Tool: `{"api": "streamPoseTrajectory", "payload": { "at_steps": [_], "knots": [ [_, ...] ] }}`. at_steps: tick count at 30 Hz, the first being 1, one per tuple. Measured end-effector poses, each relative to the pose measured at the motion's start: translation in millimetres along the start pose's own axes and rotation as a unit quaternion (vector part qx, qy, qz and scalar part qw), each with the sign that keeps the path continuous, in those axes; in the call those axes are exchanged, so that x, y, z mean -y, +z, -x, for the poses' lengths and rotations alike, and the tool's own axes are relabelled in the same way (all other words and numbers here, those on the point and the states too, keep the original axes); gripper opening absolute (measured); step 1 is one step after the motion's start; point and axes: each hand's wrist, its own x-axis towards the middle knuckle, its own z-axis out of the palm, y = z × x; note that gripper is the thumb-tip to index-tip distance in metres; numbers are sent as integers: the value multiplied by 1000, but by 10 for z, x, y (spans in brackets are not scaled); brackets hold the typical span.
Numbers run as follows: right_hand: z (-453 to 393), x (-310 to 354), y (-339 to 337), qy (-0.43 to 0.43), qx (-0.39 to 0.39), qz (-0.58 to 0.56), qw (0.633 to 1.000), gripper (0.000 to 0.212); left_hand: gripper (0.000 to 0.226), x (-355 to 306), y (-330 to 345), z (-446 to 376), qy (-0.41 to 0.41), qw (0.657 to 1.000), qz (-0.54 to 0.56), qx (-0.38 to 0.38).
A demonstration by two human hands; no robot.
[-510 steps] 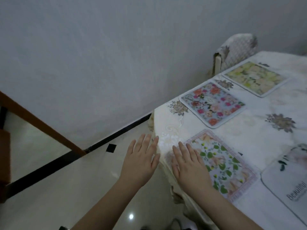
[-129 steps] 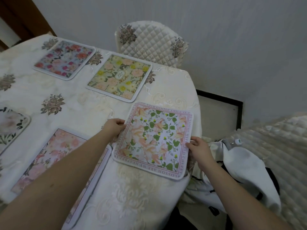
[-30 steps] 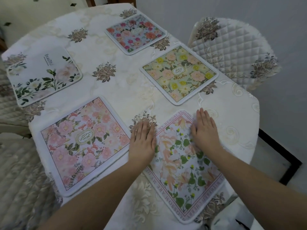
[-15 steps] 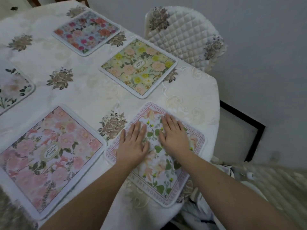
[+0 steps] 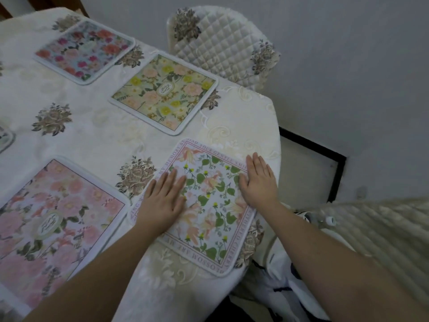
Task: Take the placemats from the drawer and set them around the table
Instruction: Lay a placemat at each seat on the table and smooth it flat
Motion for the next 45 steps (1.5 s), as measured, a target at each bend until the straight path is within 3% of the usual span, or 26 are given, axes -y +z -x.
{"api": "streamPoseTrajectory", "payload": {
  "at_steps": [6, 14, 19, 23, 25, 30, 45],
  "knots": [
    [113, -189, -89, 42, 9, -22, 999, 66, 63, 161, -43, 140, -31, 999, 11, -1],
    [390, -104, -161, 130, 3, -42, 991, 65, 74, 382, -188, 220, -31, 997, -66, 2],
    [779, 732, 105, 53, -23, -74, 996, 60, 64, -16, -121, 153, 18, 1000, 8, -24],
    [1171, 1388, 461, 3, -6, -62, 998, 60, 60, -189, -38, 165, -27, 997, 60, -33],
    [1301, 1523, 580, -7, -5, -33, 999, 60, 60, -152, 19, 246, -2, 999, 41, -22],
    [1370, 1382, 596, -22, -4, 0, 1000, 63, 59, -5, 43, 347, 55, 998, 10, -4],
    [1559, 873, 446, 49, -25, 5, 998, 70, 71, 474, -95, 472, 14, 999, 15, 33]
  ]
}}
